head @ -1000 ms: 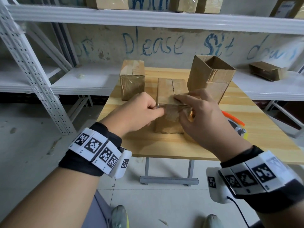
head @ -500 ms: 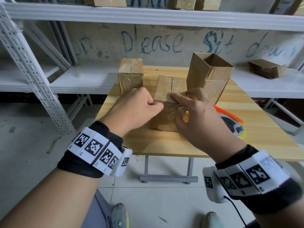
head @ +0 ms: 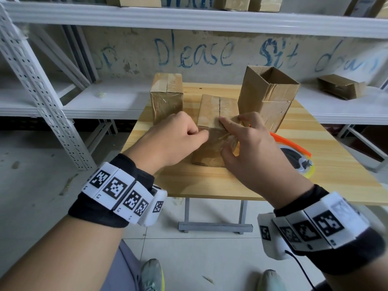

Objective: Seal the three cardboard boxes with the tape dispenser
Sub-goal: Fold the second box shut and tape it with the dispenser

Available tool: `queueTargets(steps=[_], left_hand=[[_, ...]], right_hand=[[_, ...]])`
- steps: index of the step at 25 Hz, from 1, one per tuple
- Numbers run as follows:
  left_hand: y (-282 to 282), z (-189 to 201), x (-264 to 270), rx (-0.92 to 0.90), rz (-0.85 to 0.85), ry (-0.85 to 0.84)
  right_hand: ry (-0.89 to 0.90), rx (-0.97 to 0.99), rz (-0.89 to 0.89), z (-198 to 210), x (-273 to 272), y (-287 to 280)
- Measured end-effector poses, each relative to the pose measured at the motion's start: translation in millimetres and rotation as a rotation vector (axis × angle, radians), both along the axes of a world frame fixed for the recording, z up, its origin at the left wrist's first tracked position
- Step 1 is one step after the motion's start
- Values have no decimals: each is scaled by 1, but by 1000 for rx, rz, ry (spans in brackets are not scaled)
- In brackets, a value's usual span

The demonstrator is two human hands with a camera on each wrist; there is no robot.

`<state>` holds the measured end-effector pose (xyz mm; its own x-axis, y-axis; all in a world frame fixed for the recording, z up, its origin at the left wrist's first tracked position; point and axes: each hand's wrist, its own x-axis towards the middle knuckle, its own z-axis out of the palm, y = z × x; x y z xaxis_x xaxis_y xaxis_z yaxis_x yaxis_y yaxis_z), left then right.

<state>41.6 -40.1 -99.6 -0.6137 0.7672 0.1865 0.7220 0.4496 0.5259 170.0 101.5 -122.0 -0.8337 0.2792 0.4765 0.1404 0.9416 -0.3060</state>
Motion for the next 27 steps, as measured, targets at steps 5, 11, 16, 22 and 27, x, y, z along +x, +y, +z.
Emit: queueTargets(steps=[5,11,16,22,27], left_hand=[[-7,-1,-13,-40,-70,-150],[-22,-2,-36,139,-35,-192],[-12,-8,-29,266,-64,-139],[-8,-8,-25,315,-44,-246],[-10,-8,-23,297,-75,-351]], right_hand=[[6,-4,3,0,-1,2],[-4,2,7,-1,-2,3],[-22,6,38,0,-3,3],[-51,20,33,1,-2,2],[-56,22,40,2,-3,1]])
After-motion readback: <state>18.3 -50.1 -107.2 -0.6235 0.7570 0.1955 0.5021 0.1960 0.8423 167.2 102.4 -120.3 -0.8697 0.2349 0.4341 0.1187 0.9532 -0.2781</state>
